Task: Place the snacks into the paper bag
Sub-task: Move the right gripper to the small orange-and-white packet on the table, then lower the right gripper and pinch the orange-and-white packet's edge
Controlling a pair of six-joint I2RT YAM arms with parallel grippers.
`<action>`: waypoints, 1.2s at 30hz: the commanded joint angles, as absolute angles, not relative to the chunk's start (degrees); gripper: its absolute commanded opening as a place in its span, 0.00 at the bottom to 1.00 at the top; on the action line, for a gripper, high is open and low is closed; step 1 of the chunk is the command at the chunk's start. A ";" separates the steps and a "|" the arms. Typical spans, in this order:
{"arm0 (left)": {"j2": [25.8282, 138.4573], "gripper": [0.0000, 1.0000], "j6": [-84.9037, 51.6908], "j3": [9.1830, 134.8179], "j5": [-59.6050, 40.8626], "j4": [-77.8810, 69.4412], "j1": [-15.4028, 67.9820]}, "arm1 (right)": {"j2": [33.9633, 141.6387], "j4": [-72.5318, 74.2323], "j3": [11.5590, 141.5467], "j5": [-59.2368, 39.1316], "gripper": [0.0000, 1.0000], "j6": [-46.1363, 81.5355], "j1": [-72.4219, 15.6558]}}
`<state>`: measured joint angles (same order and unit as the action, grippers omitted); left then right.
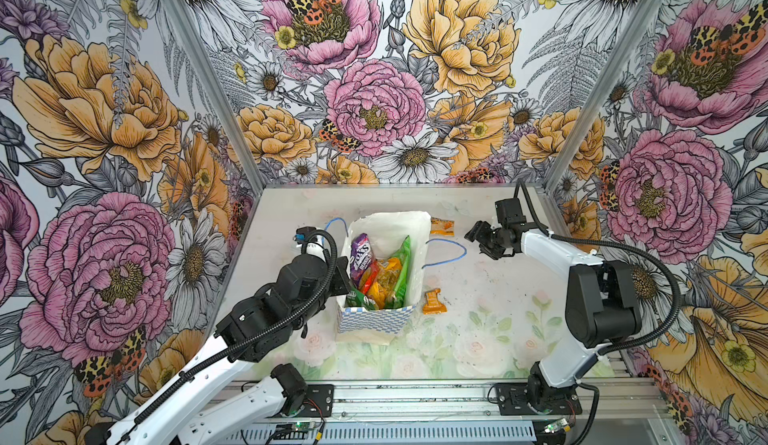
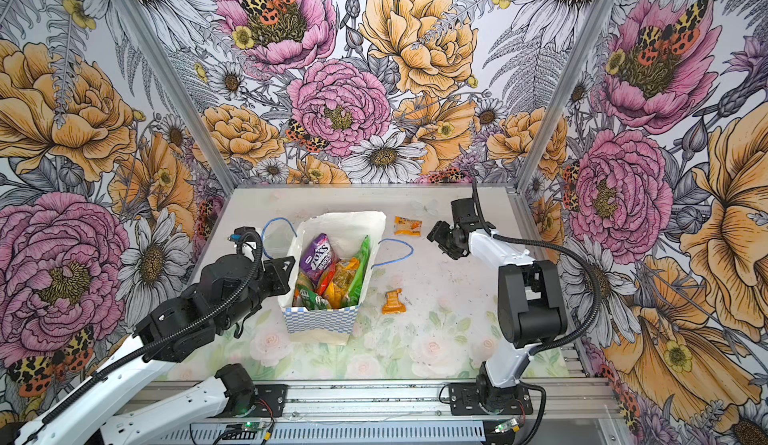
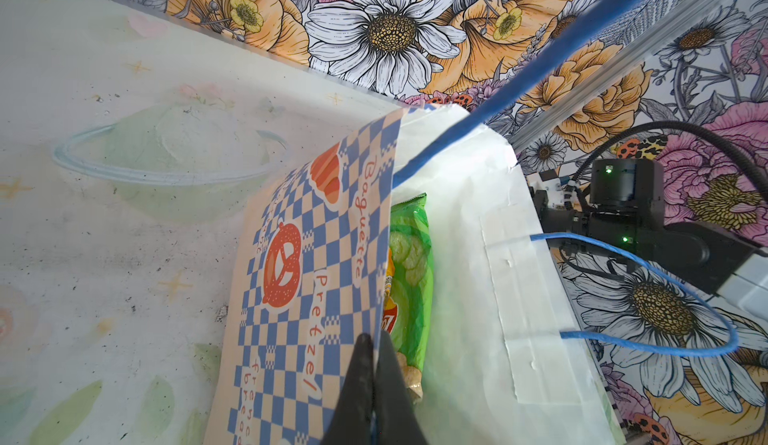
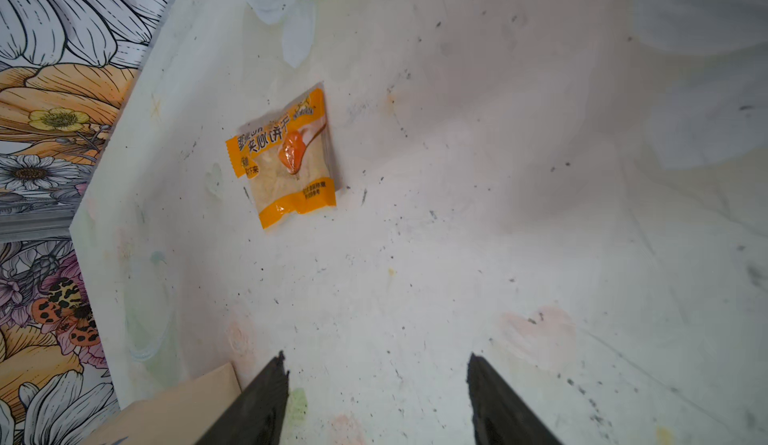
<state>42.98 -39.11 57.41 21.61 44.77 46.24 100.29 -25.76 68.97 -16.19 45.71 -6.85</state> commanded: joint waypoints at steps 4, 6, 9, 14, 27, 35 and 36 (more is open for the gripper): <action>42.58 0.00 -39.68 58.40 22.24 40.25 45.70 | 109.27 -24.41 78.00 -16.59 0.58 44.61 -8.35; 42.45 0.00 -39.60 58.22 22.28 40.34 45.70 | 111.79 -24.90 80.44 -15.74 0.58 44.91 -9.23; 42.28 0.00 -39.79 57.98 22.94 40.34 45.64 | 115.90 -26.40 84.98 -14.64 0.58 45.25 -10.23; 42.28 0.00 -40.06 57.98 22.39 40.35 45.63 | 120.82 -28.14 90.01 -13.11 0.56 45.41 -10.94; 43.08 0.00 -40.78 58.40 22.20 40.19 45.63 | 127.64 -33.13 96.98 -13.14 0.36 44.00 -12.43; 42.73 0.00 -40.65 58.44 22.21 39.98 45.62 | 126.32 -33.05 95.28 -13.04 0.10 44.21 -13.46; 42.63 0.00 -40.67 58.28 22.24 39.97 45.65 | 125.46 -33.05 94.75 -12.55 0.07 43.91 -13.69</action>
<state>43.59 -40.18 57.41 21.63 44.29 46.19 126.69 -32.53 95.20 -13.50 44.47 -12.78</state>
